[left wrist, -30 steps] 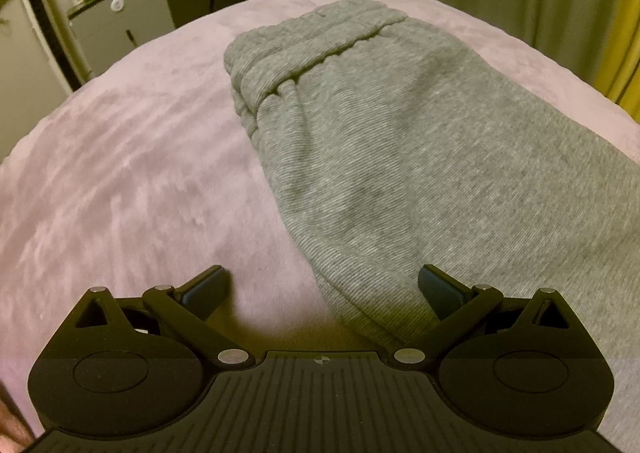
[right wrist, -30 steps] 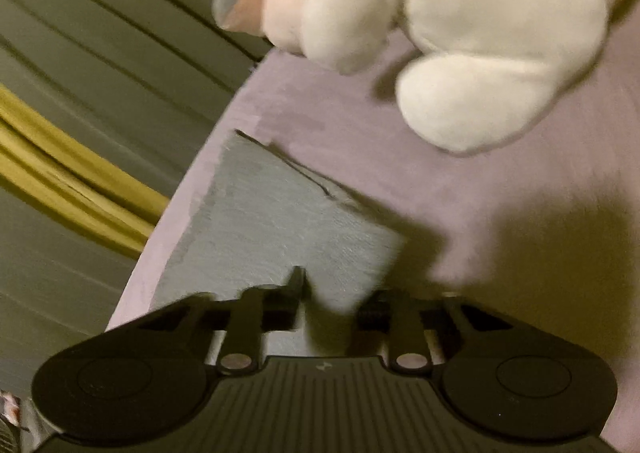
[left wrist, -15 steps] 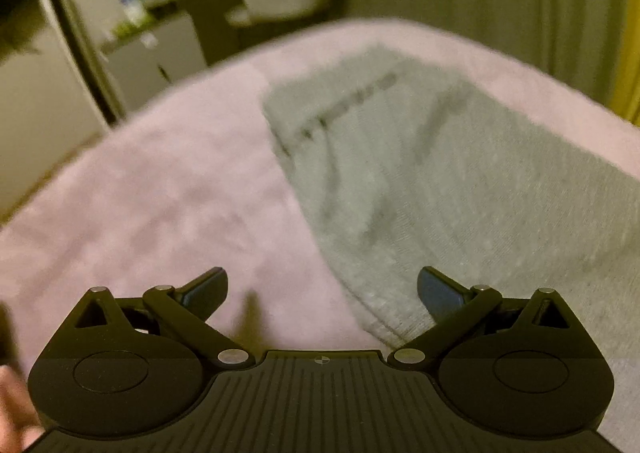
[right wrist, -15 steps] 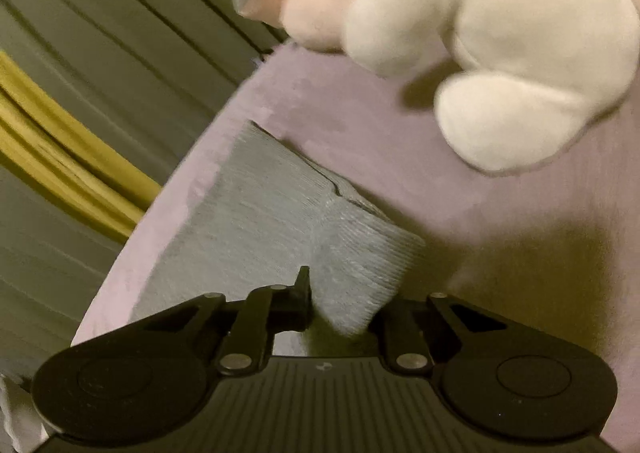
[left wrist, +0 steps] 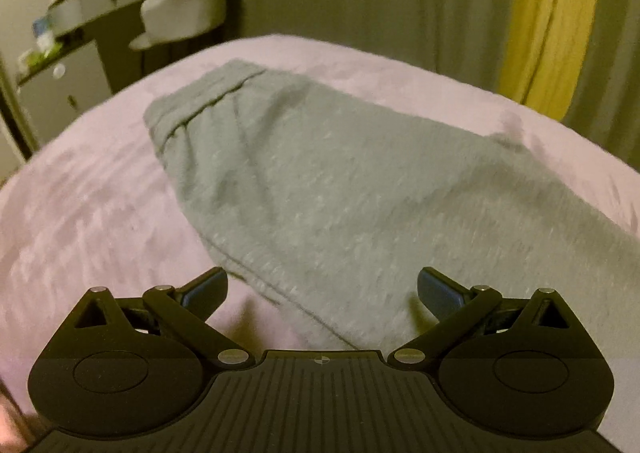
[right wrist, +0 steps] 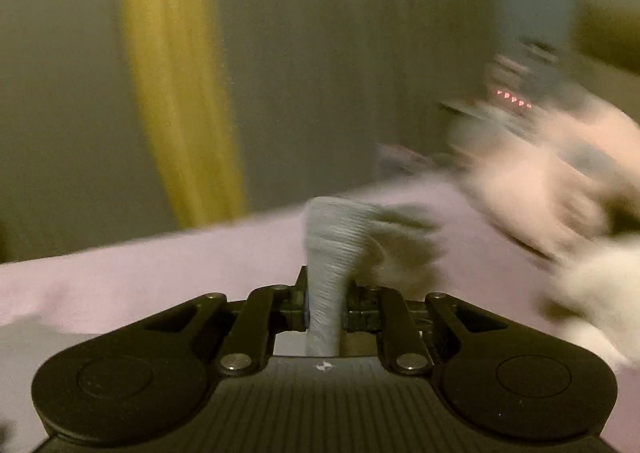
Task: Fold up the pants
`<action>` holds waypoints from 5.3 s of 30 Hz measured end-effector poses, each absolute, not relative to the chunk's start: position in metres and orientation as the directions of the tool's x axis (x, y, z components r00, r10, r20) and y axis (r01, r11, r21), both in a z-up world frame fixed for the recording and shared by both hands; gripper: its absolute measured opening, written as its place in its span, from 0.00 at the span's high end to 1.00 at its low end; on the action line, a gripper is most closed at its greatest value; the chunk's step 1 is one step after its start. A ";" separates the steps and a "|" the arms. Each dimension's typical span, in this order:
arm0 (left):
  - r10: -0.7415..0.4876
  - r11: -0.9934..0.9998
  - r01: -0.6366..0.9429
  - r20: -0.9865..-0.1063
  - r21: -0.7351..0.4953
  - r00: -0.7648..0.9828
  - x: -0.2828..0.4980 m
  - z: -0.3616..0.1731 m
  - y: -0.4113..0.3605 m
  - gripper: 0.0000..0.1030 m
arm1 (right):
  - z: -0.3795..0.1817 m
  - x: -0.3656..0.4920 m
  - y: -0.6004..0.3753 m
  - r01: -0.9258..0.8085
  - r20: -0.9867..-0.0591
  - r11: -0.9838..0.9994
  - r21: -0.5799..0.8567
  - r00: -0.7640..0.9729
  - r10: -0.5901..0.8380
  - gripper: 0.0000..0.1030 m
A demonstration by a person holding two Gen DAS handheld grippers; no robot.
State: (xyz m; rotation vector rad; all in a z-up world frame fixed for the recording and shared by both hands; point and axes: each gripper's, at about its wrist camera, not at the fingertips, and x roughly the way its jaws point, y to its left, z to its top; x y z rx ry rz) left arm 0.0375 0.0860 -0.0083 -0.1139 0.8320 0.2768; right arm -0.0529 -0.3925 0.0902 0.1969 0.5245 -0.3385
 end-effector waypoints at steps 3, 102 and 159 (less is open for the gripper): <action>0.161 0.944 -0.321 -0.750 -0.072 0.642 0.033 -0.009 0.101 0.00 | 0.090 -0.043 -0.299 0.046 -0.489 0.998 -0.050 0.870 -0.065 0.88; -0.448 0.894 0.213 -0.807 -0.395 0.384 0.077 -0.015 -0.013 0.35 | -0.014 -0.077 -0.342 0.407 -0.831 0.903 0.139 0.544 -0.117 0.05; -0.260 0.947 0.299 -0.825 -0.117 0.502 0.152 -0.003 -0.087 0.11 | -0.058 -0.062 -0.305 0.261 -0.834 0.952 0.159 0.552 -0.012 0.04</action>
